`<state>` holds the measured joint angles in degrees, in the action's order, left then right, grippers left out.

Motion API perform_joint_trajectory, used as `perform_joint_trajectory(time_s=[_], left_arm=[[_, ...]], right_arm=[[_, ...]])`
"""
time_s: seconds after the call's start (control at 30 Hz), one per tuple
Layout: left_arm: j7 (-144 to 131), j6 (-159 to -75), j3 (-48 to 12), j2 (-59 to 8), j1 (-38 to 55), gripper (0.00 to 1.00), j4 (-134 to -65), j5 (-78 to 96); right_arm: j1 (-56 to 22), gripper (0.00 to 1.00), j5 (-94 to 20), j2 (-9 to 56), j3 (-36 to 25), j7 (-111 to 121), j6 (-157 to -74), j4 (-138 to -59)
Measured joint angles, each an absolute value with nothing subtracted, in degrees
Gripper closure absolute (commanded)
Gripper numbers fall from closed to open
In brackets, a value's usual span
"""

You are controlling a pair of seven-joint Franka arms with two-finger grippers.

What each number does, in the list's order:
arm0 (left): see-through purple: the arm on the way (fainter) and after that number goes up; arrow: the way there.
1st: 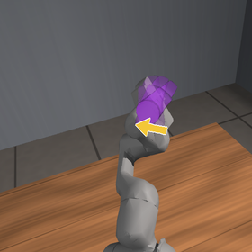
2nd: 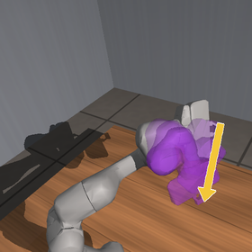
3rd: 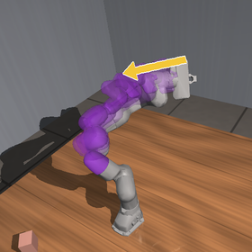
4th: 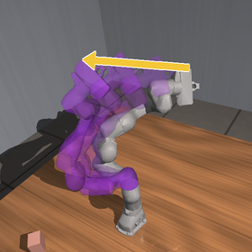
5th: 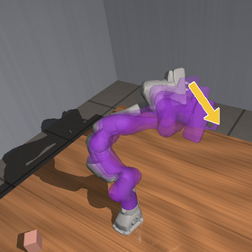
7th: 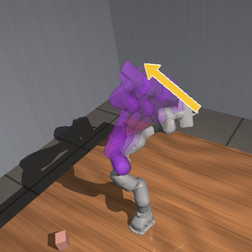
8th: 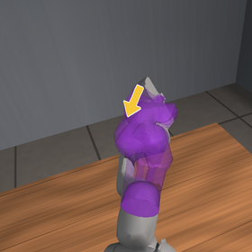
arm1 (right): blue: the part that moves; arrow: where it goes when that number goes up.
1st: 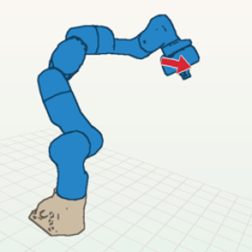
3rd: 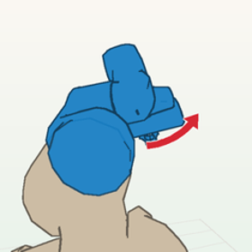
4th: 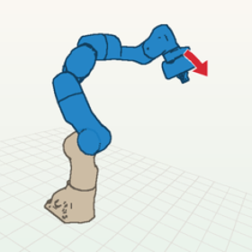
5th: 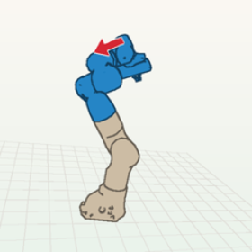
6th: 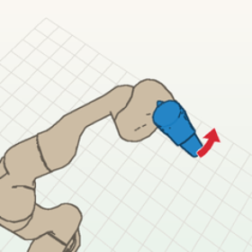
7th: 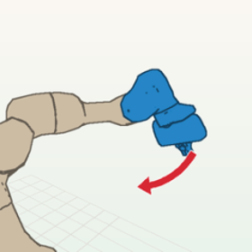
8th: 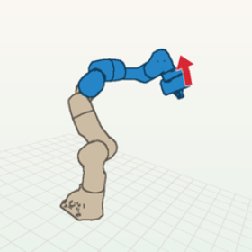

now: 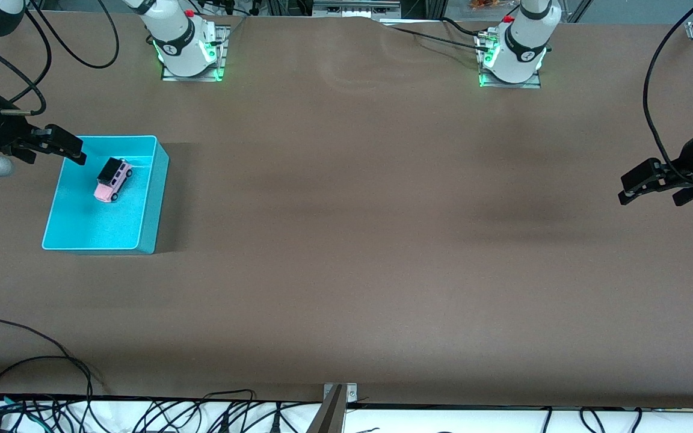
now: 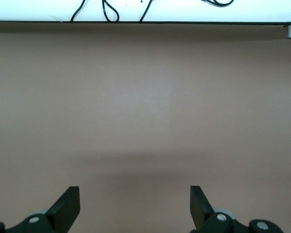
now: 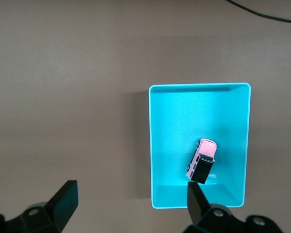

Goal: Wind and store pink jeep toy

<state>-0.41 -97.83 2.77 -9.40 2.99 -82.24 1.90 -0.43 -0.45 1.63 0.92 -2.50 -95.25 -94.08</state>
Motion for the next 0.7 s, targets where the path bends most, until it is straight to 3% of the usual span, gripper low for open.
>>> perform_joint_trajectory(time_s=[0.7], left_arm=[[-0.41,-97.83,2.79,-9.38,3.13,0.0,-82.24,1.9]], right_arm=[[-0.24,0.0,-0.45,1.68,-0.11,-2.07,-95.47,-94.08]])
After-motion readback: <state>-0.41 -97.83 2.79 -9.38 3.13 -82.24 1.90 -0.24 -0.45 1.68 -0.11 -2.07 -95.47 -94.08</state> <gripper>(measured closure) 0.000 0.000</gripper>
